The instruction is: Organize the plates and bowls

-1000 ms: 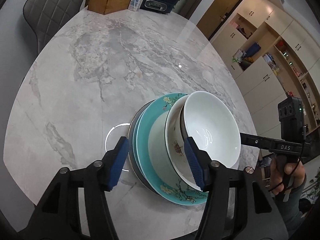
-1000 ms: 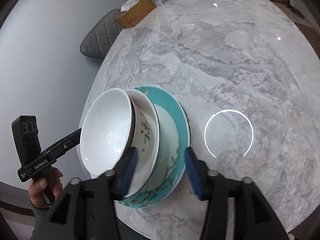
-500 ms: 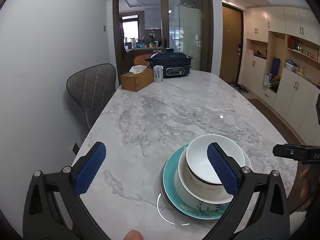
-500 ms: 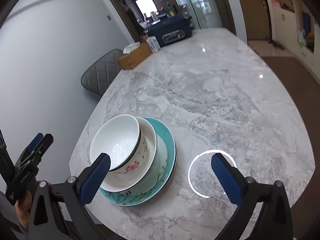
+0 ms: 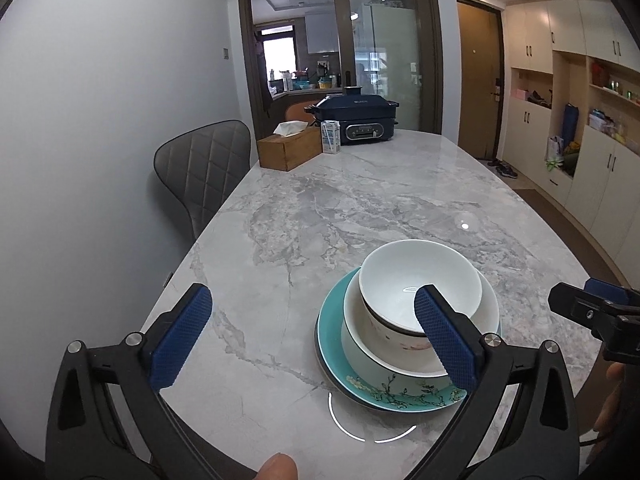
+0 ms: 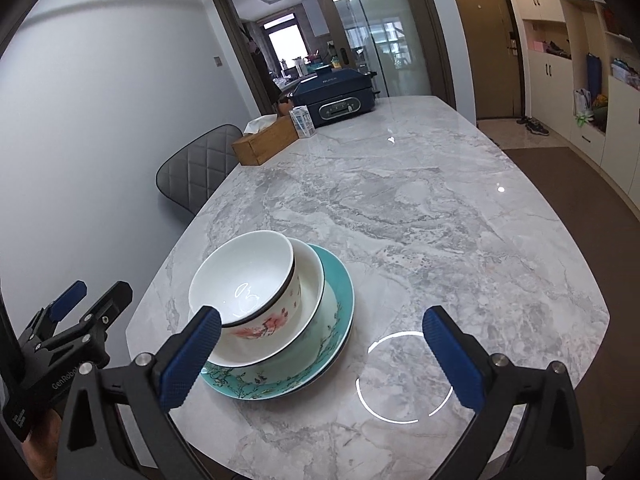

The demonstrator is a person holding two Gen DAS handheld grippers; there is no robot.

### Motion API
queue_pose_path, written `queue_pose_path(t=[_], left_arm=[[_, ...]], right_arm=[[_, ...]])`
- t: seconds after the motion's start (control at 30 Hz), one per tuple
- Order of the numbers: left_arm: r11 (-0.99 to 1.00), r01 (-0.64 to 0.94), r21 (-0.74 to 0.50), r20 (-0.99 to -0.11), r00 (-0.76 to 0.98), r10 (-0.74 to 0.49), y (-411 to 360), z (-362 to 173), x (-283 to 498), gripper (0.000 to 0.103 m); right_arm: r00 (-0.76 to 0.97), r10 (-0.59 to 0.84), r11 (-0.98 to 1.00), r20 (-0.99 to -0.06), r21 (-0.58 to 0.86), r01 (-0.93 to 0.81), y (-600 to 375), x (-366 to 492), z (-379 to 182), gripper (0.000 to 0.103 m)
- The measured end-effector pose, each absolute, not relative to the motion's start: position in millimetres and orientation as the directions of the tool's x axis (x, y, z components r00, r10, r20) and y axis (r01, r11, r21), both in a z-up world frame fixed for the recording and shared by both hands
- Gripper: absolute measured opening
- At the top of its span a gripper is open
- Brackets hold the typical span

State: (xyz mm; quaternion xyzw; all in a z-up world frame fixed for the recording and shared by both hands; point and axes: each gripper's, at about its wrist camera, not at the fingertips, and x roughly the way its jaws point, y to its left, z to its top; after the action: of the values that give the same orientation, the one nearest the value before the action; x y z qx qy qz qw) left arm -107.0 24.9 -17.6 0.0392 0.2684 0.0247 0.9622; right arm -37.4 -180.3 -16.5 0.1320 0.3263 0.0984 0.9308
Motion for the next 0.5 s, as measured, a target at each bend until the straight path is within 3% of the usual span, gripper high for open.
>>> queue_pose_path(t=[0.5], left_arm=[[0.998,-0.036,0.057,-0.542,0.838,0.062,25,-31,-104,0.103]], right_arm=[[0.770,0.261,0.954,-0.582,0.279,-0.113,-162,-51,-17,0.103]])
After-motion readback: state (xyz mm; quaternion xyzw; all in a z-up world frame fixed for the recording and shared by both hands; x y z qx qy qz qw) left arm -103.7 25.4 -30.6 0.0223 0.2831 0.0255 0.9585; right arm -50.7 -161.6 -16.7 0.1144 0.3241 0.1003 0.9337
